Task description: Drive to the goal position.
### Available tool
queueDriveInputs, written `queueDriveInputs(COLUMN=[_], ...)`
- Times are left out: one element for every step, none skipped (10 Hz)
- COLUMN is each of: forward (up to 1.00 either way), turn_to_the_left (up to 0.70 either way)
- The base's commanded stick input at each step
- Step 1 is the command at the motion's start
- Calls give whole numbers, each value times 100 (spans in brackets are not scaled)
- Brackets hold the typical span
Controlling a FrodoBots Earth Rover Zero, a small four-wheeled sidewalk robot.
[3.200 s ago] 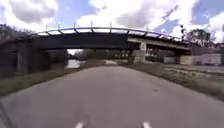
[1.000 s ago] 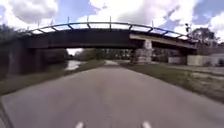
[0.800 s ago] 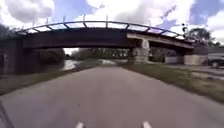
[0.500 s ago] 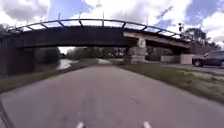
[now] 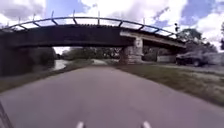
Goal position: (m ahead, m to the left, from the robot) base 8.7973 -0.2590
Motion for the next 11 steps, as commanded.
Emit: queueDriveInputs(forward=[100, 100, 100, 100, 100, 100, 100, 100, 100, 100, 100], turn_to_the_left=[-1, 21, 2, -25, 22, -6, 16, -7, -27, 11, -14])
